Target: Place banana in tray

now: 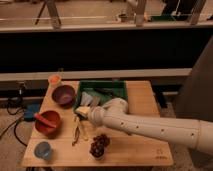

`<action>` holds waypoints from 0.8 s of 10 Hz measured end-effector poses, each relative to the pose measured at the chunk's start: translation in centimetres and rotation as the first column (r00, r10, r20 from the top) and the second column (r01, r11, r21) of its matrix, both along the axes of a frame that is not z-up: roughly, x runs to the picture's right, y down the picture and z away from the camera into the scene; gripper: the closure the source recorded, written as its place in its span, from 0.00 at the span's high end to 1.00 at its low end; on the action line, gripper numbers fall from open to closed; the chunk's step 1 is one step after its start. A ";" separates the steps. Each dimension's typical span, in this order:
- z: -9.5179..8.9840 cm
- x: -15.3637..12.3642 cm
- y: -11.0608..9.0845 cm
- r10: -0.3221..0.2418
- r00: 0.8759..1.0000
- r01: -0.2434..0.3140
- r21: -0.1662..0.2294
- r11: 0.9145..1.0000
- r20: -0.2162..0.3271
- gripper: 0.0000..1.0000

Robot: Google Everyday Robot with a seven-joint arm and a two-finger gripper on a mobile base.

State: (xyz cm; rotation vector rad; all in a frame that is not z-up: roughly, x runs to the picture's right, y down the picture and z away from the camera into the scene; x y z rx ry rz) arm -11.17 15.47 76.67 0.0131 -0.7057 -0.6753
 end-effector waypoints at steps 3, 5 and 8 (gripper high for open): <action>1.8 -1.1 0.3 0.026 0.995 -0.025 -0.010 1.000 0.100 0.80; 2.3 -1.3 0.6 -0.002 0.975 0.000 0.012 1.000 0.220 0.80; 2.6 -2.1 1.1 -0.050 0.956 0.044 0.026 0.999 0.288 0.80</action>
